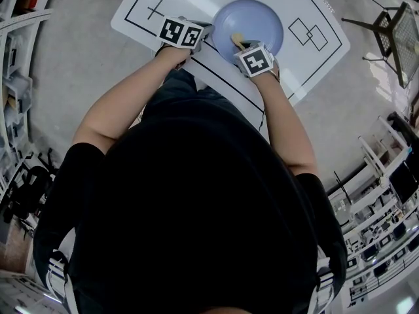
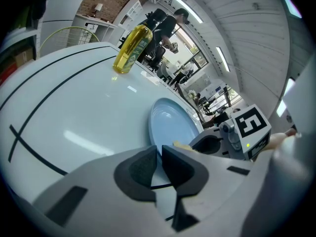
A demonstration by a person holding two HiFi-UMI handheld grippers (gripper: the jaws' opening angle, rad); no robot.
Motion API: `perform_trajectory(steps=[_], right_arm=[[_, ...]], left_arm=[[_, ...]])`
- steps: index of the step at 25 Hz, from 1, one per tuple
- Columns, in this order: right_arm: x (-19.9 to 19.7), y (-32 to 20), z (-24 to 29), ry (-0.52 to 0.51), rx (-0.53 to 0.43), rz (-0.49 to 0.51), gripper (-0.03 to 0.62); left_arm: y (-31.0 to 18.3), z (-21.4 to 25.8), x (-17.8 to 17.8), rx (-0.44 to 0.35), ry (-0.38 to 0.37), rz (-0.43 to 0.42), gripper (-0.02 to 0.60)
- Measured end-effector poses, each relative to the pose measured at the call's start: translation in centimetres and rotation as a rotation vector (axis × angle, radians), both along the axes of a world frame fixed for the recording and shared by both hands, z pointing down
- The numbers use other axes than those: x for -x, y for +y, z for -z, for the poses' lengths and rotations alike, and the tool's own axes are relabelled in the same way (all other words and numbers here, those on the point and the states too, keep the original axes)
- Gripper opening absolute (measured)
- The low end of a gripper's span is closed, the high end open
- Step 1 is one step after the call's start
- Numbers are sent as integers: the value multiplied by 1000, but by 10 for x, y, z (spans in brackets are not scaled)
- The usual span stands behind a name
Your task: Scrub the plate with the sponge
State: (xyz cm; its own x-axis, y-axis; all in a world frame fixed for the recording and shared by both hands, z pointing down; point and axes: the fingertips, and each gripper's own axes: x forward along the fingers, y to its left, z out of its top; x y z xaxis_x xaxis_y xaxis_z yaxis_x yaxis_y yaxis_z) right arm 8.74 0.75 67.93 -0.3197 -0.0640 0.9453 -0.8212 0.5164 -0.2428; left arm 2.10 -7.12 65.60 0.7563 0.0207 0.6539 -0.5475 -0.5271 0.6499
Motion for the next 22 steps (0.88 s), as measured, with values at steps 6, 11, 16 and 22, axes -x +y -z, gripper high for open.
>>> perform_trajectory(steps=[6,11,16,22], right_arm=[[5,-1,1,2,-2,15,38],[4,-1,1,-5,-1,4,38],[0,-4,-1,-6,-5,-6,38],[1,-4,3,-13,-8,-3,38]], left_arm=[[0,1,2,2,5,1,38],[0,1,1,1,-2,-4,38],[-2,-1,-1,5,3,-4,38],[1,1,-1,32,32,14,40]])
